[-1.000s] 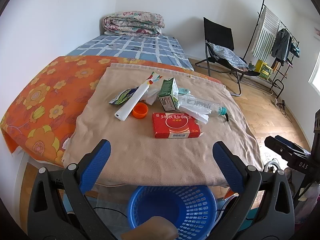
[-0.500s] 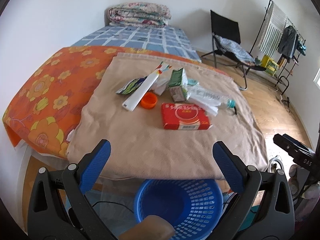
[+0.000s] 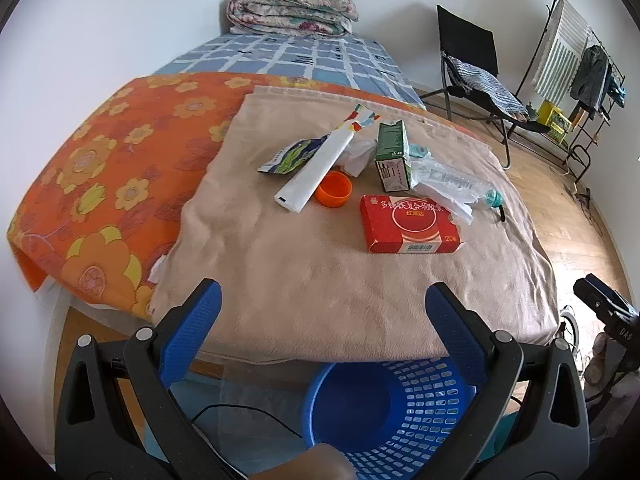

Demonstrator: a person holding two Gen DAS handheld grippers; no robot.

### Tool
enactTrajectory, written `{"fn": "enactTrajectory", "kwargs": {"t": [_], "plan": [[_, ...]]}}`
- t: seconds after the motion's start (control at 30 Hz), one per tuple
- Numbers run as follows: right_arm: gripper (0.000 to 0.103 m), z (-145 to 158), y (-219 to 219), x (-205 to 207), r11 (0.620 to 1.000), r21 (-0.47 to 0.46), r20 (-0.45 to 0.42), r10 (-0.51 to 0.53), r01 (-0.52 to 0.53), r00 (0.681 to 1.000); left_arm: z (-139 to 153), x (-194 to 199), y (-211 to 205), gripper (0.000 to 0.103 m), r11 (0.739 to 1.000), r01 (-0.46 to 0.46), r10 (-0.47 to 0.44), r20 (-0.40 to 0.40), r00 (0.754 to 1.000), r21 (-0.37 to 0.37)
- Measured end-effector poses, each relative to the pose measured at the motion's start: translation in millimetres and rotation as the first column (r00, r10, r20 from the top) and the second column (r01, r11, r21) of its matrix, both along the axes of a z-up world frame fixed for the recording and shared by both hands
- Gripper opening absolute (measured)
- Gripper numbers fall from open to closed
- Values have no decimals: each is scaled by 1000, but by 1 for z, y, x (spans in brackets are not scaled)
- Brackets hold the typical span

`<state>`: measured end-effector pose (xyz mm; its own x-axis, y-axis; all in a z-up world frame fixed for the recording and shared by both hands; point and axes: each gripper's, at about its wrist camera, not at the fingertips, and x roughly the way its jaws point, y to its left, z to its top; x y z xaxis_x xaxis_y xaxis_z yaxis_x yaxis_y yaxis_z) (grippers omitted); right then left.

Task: Collect trash
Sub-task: 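Move both tools over the towel toward the trash items, then lower left tool onto white toothpaste tube while right tool approaches red medicine box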

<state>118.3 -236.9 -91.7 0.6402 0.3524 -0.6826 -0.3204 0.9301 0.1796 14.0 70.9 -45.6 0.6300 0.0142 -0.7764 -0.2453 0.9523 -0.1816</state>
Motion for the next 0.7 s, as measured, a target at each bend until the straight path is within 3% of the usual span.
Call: {"fn": "enactTrajectory", "kwargs": {"t": [0.2,0.27,0.37,0.63,0.7], "plan": [[102,0,-4,17,1000,-11,-20,28,-28,999,3,19,4,103,1000,0,0,11,1000,0],[96,2,-9,28,999,2,-41,45,-45,998,5,24,3,103,1000,1,0,18,1000,-7],[96,5,-15,41,1000,-13,-57,18,-19,998,8,33,3,103,999,6,-5,25,1000,-31],[96,15,-16,74,994,-108,9,30,-29,1000,3,64,7,103,999,8,-8,12,1000,-31],[86,13,-14,78,994,-90,1,57,-57,998,-2,69,10,103,999,-1,1,8,1000,-35]]}}
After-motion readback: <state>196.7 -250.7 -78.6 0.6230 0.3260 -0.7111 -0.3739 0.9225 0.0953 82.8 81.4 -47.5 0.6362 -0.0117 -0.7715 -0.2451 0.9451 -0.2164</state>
